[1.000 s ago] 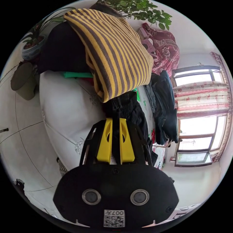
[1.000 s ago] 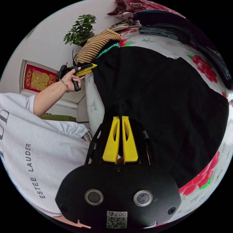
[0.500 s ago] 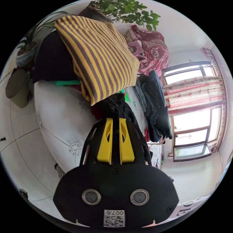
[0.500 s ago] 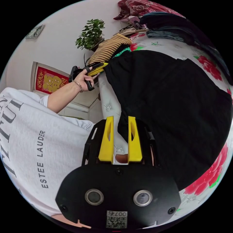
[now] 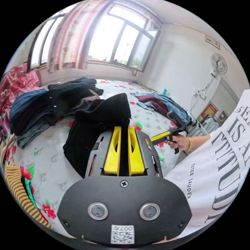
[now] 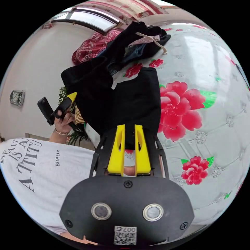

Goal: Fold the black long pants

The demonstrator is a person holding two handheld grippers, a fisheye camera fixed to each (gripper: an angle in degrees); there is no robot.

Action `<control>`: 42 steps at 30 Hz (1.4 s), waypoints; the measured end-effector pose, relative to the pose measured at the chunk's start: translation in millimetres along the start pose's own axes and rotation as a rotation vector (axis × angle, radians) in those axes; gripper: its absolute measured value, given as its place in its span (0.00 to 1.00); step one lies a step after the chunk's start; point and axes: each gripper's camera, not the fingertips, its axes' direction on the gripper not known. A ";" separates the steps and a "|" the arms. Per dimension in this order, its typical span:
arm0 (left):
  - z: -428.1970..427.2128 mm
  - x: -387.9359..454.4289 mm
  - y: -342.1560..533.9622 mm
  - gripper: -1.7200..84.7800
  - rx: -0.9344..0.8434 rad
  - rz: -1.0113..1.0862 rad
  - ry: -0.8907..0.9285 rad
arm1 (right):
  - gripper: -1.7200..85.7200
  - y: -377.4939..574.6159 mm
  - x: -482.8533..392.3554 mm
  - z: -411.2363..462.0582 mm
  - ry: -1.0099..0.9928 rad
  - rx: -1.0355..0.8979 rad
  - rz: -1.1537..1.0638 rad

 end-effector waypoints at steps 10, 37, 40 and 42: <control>35.2 -58.4 34.2 0.11 -0.229 -0.289 -0.080 | 0.14 16.0 108.9 -38.9 -0.065 0.025 0.193; -34.2 -281.9 -165.1 0.04 -0.053 -0.557 0.328 | 0.08 -221.3 62.0 -156.8 -0.438 -0.073 -0.078; -94.9 -294.9 -265.8 0.04 0.087 -0.396 0.297 | 0.07 -280.6 -14.3 -230.4 -0.392 0.077 -0.298; -132.6 -293.0 -315.4 0.04 0.181 -0.314 0.264 | 0.07 -304.1 -55.3 -263.2 -0.358 0.153 -0.401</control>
